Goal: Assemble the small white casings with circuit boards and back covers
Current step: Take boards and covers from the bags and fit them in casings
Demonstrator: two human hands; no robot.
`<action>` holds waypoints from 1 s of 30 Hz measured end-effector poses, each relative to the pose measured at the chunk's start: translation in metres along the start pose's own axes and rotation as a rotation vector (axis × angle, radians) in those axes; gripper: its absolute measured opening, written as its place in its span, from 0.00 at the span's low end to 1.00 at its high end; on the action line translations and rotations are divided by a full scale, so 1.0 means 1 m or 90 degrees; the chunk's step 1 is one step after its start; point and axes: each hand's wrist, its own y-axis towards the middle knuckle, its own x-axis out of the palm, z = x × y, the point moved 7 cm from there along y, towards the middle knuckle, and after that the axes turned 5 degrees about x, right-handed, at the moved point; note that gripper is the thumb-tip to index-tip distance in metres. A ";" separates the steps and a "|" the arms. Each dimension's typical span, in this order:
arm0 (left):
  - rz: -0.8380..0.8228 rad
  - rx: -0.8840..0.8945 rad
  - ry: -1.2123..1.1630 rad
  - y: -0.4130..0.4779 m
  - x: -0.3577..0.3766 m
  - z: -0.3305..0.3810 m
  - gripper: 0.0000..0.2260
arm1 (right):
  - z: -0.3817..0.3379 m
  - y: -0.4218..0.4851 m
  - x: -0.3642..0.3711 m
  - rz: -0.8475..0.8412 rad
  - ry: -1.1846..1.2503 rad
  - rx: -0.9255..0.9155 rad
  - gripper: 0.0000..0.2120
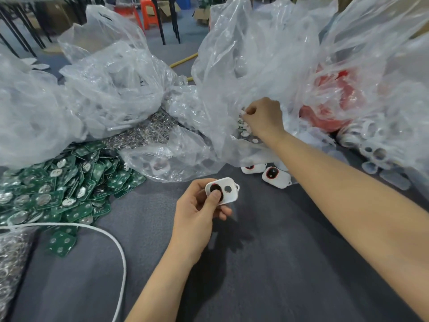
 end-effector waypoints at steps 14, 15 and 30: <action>0.004 0.021 0.031 -0.007 0.004 0.010 0.12 | 0.001 -0.093 -0.053 0.014 0.482 0.044 0.08; 0.004 0.032 0.044 -0.008 0.004 0.012 0.13 | 0.001 -0.113 -0.056 0.021 0.482 0.014 0.08; 0.066 0.120 0.245 -0.016 0.001 0.024 0.08 | -0.016 -0.201 -0.040 0.051 0.214 -0.329 0.03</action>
